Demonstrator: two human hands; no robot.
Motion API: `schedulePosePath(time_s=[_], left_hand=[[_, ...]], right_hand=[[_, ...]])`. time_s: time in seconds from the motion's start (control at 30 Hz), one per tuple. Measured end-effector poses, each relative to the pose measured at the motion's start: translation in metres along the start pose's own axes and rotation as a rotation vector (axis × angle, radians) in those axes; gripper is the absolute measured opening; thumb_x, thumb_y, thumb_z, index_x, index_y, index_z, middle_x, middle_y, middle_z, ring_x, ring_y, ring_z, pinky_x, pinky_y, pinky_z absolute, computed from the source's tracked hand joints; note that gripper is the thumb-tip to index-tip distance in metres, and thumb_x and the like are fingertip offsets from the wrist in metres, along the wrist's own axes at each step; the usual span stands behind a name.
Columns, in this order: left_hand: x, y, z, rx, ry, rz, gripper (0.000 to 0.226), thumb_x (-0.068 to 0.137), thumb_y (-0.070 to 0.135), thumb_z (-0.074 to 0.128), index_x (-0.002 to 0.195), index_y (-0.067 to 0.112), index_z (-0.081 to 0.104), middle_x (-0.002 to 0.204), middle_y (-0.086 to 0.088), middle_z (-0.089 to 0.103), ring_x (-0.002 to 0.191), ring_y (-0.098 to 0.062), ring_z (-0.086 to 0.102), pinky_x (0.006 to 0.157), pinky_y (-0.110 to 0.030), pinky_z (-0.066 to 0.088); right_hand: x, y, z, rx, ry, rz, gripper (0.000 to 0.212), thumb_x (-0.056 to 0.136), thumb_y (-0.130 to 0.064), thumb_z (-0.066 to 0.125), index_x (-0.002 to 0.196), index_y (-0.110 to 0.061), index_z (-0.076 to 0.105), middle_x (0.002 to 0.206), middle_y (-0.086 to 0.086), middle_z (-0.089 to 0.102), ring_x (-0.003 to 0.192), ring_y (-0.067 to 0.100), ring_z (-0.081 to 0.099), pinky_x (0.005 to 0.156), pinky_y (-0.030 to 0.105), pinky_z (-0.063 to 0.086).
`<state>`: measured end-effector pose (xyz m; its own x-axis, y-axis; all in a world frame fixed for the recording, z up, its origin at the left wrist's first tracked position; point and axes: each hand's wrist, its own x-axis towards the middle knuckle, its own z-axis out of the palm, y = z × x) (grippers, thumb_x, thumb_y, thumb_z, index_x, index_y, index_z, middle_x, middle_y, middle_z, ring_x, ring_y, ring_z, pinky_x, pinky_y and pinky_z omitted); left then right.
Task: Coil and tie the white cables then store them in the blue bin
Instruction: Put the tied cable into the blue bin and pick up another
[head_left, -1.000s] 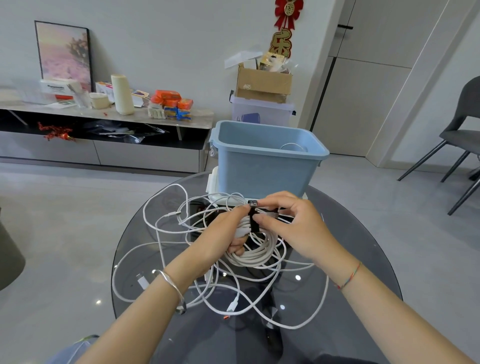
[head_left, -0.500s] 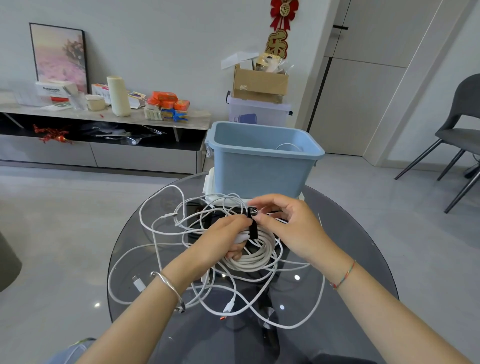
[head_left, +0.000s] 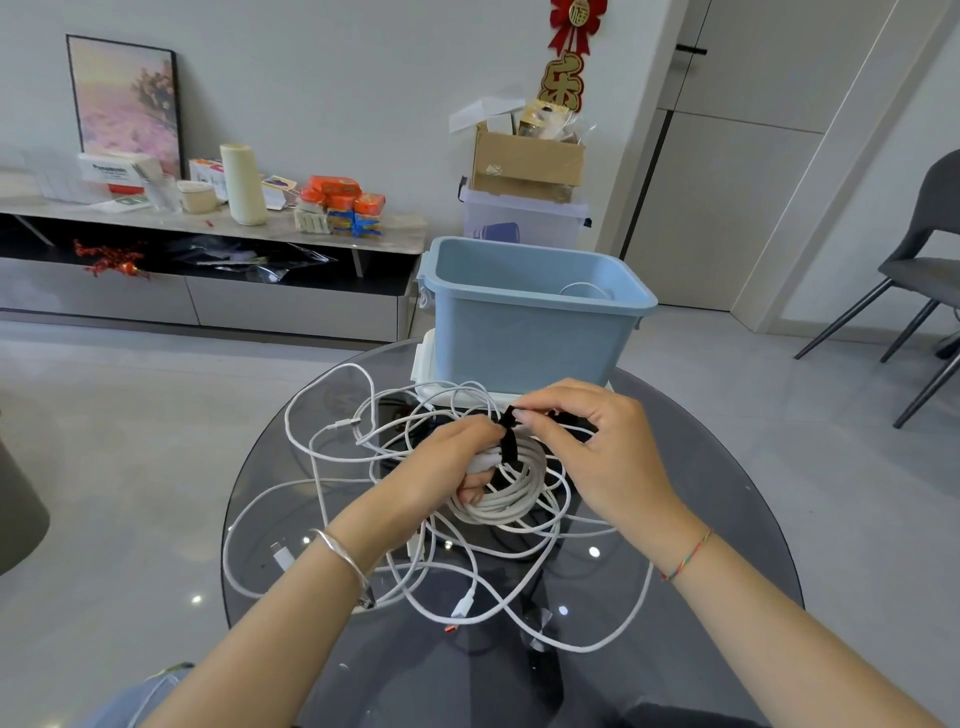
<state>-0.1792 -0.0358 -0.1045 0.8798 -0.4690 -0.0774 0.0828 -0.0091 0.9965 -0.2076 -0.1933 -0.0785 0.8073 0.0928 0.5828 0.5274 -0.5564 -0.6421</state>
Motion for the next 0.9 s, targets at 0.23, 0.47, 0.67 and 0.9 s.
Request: schedulePosePath(time_s=[0.23, 0.47, 0.67, 0.9], left_hand=[[-0.006, 0.008, 0.000, -0.252, -0.002, -0.014, 0.025, 0.099, 0.020, 0.036, 0.075, 0.016, 0.045, 0.052, 0.004, 0.029, 0.047, -0.011, 0.026, 0.059, -0.029, 0.030], [-0.007, 0.011, -0.003, -0.438, -0.017, -0.052, 0.028, 0.099, 0.018, 0.036, 0.072, 0.013, 0.046, 0.051, 0.002, 0.030, 0.045, -0.010, 0.027, 0.057, -0.026, 0.036], [-0.006, 0.012, -0.008, -0.490, -0.026, -0.035, 0.018, 0.101, 0.022, 0.036, 0.096, 0.009, 0.048, 0.051, 0.003, 0.032, 0.045, -0.008, 0.031, 0.052, -0.021, 0.040], [-0.003, 0.009, -0.006, -0.468, -0.049, -0.043, 0.015, 0.101, 0.025, 0.037, 0.098, 0.012, 0.043, 0.052, 0.004, 0.033, 0.044, -0.007, 0.031, 0.053, -0.021, 0.041]], right_hand=[[-0.004, -0.004, 0.003, -0.061, 0.033, -0.223, 0.012, 0.084, -0.009, 0.068, 0.092, -0.014, 0.075, 0.087, -0.007, 0.070, 0.083, 0.003, 0.065, 0.077, 0.022, 0.051], [-0.006, -0.002, 0.003, -0.142, 0.036, -0.356, 0.014, 0.087, -0.011, 0.063, 0.093, -0.010, 0.075, 0.092, -0.004, 0.070, 0.087, 0.005, 0.064, 0.076, 0.026, 0.052], [-0.009, 0.002, 0.003, -0.253, 0.034, -0.439, 0.017, 0.090, -0.017, 0.060, 0.093, -0.011, 0.075, 0.094, -0.002, 0.071, 0.089, 0.009, 0.065, 0.078, 0.027, 0.052], [-0.014, 0.012, 0.002, -0.337, 0.038, -0.473, 0.015, 0.089, -0.017, 0.062, 0.097, -0.014, 0.075, 0.104, -0.003, 0.071, 0.098, 0.012, 0.065, 0.082, 0.030, 0.052]])
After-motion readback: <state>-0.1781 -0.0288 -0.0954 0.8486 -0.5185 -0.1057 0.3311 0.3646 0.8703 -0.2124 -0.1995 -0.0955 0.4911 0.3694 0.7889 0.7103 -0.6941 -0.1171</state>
